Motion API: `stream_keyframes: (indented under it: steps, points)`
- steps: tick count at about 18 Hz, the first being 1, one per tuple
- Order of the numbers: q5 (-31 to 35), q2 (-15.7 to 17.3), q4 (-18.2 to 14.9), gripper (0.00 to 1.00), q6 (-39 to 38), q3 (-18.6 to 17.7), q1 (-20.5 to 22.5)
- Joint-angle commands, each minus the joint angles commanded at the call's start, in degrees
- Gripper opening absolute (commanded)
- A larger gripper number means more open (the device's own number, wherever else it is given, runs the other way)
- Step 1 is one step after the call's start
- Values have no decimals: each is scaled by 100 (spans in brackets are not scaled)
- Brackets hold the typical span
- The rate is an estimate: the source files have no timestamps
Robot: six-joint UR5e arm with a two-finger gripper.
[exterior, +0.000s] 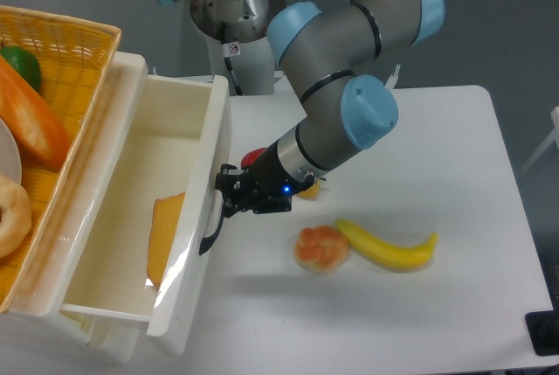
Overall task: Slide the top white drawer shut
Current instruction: 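Push the drawer front with the gripper into the cabinet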
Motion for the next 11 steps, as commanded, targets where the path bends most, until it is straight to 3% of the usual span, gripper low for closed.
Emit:
stream_keyframes:
  steps: [11]
  points:
    - [79,-114,106,0,-26,-9,-431]
